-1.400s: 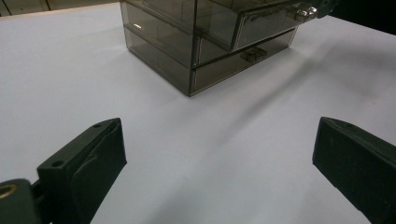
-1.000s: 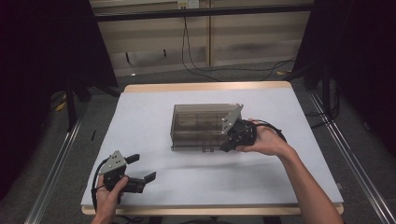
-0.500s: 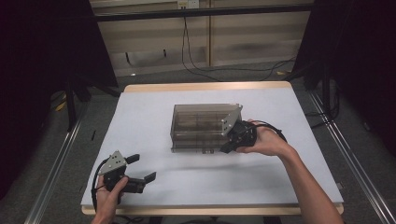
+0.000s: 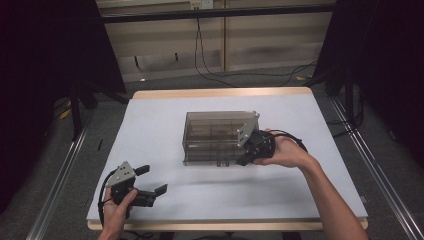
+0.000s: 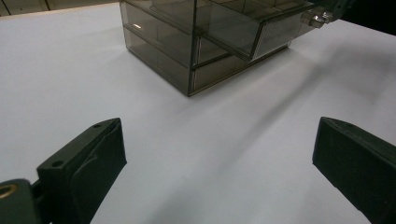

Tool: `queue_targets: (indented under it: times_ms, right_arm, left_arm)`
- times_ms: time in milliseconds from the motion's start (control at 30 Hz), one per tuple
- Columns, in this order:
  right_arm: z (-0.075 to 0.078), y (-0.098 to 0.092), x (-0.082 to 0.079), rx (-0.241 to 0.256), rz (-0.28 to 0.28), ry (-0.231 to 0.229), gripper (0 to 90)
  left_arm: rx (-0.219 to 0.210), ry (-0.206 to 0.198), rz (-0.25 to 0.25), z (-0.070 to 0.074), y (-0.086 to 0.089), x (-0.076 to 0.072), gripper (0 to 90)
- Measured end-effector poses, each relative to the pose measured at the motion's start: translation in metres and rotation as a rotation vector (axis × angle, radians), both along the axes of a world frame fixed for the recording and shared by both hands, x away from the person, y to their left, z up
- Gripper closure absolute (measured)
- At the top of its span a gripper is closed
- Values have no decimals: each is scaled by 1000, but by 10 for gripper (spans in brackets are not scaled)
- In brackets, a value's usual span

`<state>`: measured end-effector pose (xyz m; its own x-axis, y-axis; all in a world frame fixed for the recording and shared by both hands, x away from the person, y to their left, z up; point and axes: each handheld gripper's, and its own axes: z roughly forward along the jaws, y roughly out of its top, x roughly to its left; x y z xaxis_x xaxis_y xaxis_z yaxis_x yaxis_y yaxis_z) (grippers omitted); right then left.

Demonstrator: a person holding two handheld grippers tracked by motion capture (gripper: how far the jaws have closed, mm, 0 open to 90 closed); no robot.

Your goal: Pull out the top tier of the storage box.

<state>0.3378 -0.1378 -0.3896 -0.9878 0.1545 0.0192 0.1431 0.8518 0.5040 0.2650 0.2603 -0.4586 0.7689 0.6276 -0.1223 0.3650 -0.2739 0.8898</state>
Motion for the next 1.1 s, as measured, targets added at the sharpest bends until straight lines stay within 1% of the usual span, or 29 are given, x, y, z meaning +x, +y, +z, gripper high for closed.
queue_targets:
  times_ms: [100, 233, 300, 467, 500, 867, 900, 967, 1033, 1100]
  right_arm:
    - [0, 1, -1, -2, 10, -2, 887]
    - [1, 1, -2, -1, 14, 2, 890]
    - [1, 1, -2, 0, 17, 1, 890]
    - [1, 1, -2, -3, 17, 6, 891]
    - [1, 1, -2, -2, 23, 6, 891]
    - [2, 2, -6, -7, 7, 28, 888]
    - [2, 2, -6, -9, 3, 29, 887]
    - [2, 3, -6, -15, -4, 27, 886]
    - [1, 3, -7, -20, 2, 30, 884]
    - [1, 4, -7, -24, -3, 30, 881]
  left_arm:
    - [-2, 1, 4, 0, 0, 0, 26]
    - [7, -3, 5, 0, 0, 0, 26]
    - [0, -1, 2, 0, 0, 0, 26]
    - [2, -5, 2, 0, 1, 0, 26]
    - [1, -3, 0, 0, 1, 0, 26]
    - [2, -1, 3, 0, 0, 0, 26]
    - [7, -4, 1, 0, 0, 0, 26]
    - [-1, -5, 0, 1, 0, 0, 26]
    - [-1, -2, 1, 1, 1, 0, 26]
    - [1, -3, 2, 1, 1, 0, 26]
